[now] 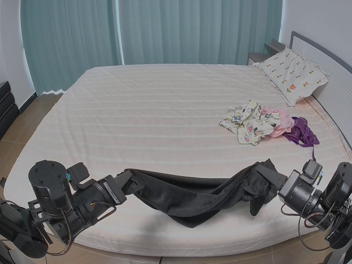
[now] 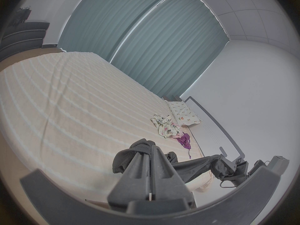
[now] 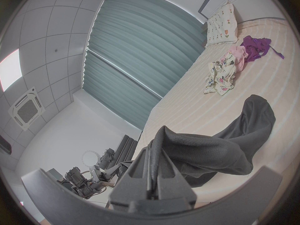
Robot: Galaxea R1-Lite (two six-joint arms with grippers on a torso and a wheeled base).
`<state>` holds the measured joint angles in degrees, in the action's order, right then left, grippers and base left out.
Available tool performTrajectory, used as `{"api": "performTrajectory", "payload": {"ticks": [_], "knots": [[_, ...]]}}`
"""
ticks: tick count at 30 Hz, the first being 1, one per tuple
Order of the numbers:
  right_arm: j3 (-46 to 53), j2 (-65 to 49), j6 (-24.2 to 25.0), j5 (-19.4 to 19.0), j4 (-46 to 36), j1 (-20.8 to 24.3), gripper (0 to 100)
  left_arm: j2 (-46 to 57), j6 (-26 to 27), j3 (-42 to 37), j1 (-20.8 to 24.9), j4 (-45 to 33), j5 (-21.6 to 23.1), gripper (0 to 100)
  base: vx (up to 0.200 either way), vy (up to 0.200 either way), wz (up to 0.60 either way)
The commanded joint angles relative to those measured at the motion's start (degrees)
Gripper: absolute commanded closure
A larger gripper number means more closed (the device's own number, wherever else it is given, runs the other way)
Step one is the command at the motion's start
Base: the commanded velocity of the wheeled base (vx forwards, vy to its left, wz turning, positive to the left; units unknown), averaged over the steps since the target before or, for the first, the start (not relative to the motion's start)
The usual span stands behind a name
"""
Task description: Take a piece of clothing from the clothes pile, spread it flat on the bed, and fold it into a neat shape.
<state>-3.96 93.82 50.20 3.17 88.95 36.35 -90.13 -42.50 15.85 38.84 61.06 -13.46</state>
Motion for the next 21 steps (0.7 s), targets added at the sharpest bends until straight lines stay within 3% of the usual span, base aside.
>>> {"api": "performTrajectory", "payload": {"ticks": [1,13,21], "knots": [[-0.17,-0.39,-0.02,-0.01,0.61,-0.05,100,-0.23,-0.48,0.06,0.18,0.02,0.27,100,0.0,0.0,0.0],[0.18,-1.27,-0.1,-0.09,0.61,0.03,100,-0.05,-0.66,-0.2,0.54,0.02,0.98,100,0.0,0.0,0.0],[0.8,-3.73,-0.28,-0.27,0.61,2.14,100,0.65,-0.92,-0.47,2.82,0.02,0.89,100,-0.2,0.0,0.0]]}}
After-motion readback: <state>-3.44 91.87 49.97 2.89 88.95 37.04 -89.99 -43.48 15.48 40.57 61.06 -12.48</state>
